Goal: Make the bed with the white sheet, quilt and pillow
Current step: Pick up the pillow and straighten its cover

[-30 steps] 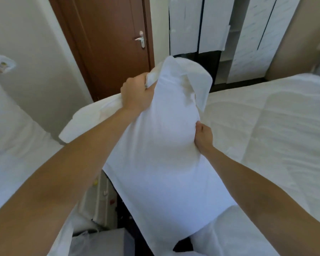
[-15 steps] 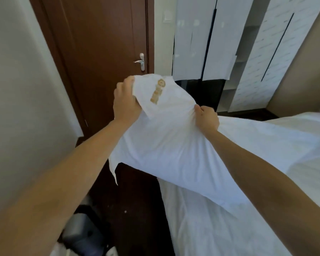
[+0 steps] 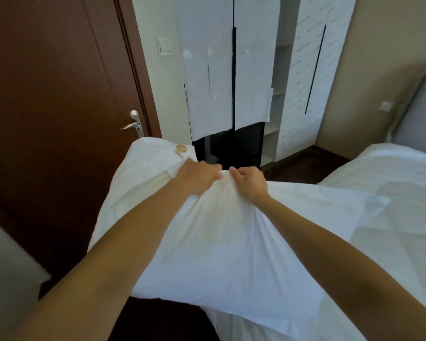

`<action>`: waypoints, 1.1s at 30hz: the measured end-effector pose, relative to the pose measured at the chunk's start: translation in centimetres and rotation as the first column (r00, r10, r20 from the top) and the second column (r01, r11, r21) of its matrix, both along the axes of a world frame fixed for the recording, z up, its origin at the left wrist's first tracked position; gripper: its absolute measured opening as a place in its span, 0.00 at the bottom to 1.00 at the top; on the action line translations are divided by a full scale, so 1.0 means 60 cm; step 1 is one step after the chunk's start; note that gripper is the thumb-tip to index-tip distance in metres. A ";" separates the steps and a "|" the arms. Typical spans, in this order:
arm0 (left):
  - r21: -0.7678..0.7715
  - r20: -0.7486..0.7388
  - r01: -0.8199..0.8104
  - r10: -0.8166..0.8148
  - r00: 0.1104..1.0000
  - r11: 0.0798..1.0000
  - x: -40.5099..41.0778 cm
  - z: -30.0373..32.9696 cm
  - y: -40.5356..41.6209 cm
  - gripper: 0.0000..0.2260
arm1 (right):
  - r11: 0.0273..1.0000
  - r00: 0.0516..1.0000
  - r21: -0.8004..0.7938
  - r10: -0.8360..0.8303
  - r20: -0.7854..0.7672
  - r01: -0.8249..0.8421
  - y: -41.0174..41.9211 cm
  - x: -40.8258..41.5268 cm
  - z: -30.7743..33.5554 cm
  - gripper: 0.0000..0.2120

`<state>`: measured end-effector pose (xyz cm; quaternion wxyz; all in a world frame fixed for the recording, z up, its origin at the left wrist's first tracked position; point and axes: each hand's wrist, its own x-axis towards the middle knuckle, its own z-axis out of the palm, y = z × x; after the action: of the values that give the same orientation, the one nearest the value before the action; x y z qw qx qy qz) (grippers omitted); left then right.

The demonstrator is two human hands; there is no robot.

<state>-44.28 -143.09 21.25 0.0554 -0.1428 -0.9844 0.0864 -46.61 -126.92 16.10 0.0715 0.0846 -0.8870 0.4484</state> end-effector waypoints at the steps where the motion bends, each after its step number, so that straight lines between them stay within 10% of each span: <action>1: 0.059 0.020 -0.002 0.001 1.000 0.998 -0.035 -0.011 -0.018 0.11 | 1.000 1.000 -0.012 0.004 0.019 -0.004 -0.017 -0.037 -0.010 0.23; 6: 0.299 0.029 -0.010 0.002 1.000 0.954 -0.217 -0.023 -0.121 0.11 | 0.999 0.996 -0.025 0.028 0.087 -0.026 -0.114 -0.248 -0.020 0.24; 20: 0.310 -0.023 0.043 -0.038 0.999 0.950 -0.746 -0.057 -0.360 0.14 | 0.988 0.996 0.137 -0.075 0.038 0.069 -0.349 -0.737 -0.024 0.27; 33: 0.382 0.200 0.535 -0.632 0.749 0.754 -1.187 -0.168 0.012 0.15 | 0.780 0.742 0.191 -0.626 0.238 0.597 -0.022 -0.998 -0.135 0.25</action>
<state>-115.51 -142.34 11.19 -0.0575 -0.4483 -0.8852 -0.1102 -106.52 -128.21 8.02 0.0801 -0.2739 -0.8876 0.3616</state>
